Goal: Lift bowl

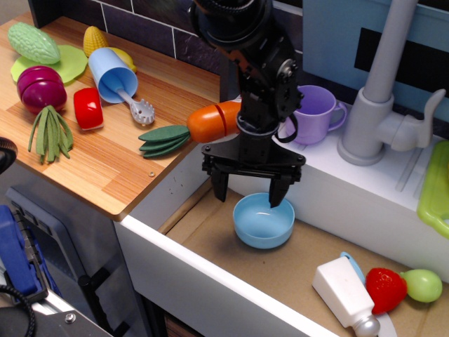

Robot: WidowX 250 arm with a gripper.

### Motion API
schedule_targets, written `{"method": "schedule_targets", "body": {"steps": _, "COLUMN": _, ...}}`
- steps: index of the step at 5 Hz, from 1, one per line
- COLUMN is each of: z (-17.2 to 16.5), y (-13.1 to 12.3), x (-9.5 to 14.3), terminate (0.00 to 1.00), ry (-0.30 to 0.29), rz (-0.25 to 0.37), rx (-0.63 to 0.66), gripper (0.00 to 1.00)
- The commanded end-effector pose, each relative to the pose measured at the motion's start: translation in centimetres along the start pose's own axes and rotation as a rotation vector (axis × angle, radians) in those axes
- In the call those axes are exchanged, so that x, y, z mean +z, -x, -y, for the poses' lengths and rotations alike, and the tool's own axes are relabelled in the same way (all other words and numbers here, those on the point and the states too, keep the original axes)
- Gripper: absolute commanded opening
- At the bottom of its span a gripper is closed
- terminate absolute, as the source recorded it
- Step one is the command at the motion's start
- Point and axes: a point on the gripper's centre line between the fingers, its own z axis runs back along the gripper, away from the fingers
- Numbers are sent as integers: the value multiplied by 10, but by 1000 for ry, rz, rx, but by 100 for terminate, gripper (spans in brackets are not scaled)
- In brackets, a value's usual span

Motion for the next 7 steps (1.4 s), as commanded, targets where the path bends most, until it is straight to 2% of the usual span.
{"method": "schedule_targets", "body": {"steps": 1, "z": 0, "y": -13, "x": -1, "terminate": 0, "ry": 30, "rz": 54, "rx": 15, "gripper": 100}}
{"method": "schedule_targets", "body": {"steps": 5, "z": -22, "y": 8, "x": -40, "terminate": 0, "ry": 40, "rz": -14, "rx": -28, "gripper": 100}}
{"method": "schedule_targets", "body": {"steps": 6, "z": -27, "y": 7, "x": -54, "terminate": 0, "ry": 66, "rz": -15, "rx": -24, "gripper": 100}}
{"method": "schedule_targets", "body": {"steps": 7, "z": -27, "y": 4, "x": -60, "terminate": 0, "ry": 67, "rz": -29, "rx": -17, "gripper": 0}}
